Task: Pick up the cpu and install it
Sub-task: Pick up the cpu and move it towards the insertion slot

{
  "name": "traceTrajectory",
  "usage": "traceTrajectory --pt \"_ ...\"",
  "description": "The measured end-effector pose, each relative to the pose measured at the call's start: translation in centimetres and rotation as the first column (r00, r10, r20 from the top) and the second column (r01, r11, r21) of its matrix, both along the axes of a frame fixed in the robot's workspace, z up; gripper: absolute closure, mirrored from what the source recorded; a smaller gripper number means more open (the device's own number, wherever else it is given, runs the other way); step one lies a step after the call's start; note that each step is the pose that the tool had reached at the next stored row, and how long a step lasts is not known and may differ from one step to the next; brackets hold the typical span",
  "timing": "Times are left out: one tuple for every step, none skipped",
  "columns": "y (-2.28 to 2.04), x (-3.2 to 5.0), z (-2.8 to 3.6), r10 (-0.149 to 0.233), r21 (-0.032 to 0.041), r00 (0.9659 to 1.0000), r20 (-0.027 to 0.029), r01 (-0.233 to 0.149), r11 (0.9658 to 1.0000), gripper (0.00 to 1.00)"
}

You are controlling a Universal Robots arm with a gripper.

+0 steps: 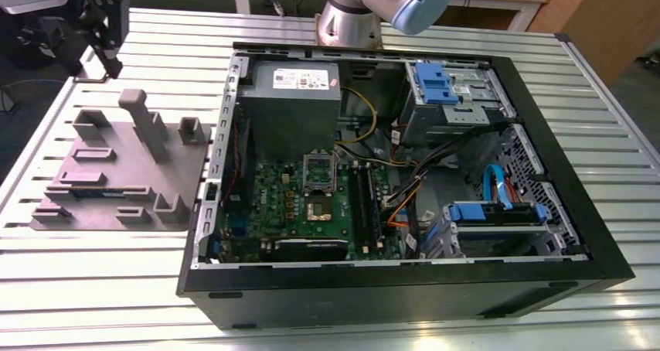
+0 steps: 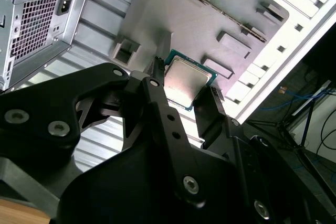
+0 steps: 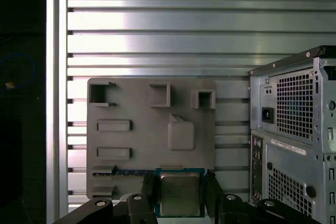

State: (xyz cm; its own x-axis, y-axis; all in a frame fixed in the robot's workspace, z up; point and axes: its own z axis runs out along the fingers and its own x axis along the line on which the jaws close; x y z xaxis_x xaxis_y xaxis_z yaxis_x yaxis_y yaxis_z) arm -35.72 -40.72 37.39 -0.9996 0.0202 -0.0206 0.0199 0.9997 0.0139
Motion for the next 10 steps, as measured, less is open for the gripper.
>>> traceTrajectory --pt "0.00 0.02 0.00 0.000 0.0000 1.0000 0.0000 0.000 1.0000 0.53" --pt "0.00 0.05 0.00 0.000 0.0000 1.0000 0.0000 0.000 1.0000 0.53" --pt "0.00 0.07 0.00 0.000 0.0001 1.0000 0.0000 0.000 1.0000 0.53" --pt "0.00 0.10 0.00 0.000 0.0000 1.0000 -0.0001 0.000 1.0000 0.53" --pt "0.00 0.13 0.00 0.000 0.0000 1.0000 -0.0001 0.000 1.0000 0.53" --pt "0.00 0.16 0.00 0.000 0.0000 1.0000 0.0000 0.000 1.0000 0.53" --pt "0.00 0.19 0.00 0.000 0.0000 1.0000 0.0000 0.000 1.0000 0.53" --pt "0.00 0.22 0.00 0.000 0.0000 1.0000 -0.0001 0.000 1.0000 0.53" --pt "0.00 0.25 0.00 0.000 0.0000 1.0000 -0.0001 0.000 1.0000 0.53" --pt "0.00 0.28 0.00 0.000 0.0000 1.0000 -0.0001 0.000 1.0000 0.53"
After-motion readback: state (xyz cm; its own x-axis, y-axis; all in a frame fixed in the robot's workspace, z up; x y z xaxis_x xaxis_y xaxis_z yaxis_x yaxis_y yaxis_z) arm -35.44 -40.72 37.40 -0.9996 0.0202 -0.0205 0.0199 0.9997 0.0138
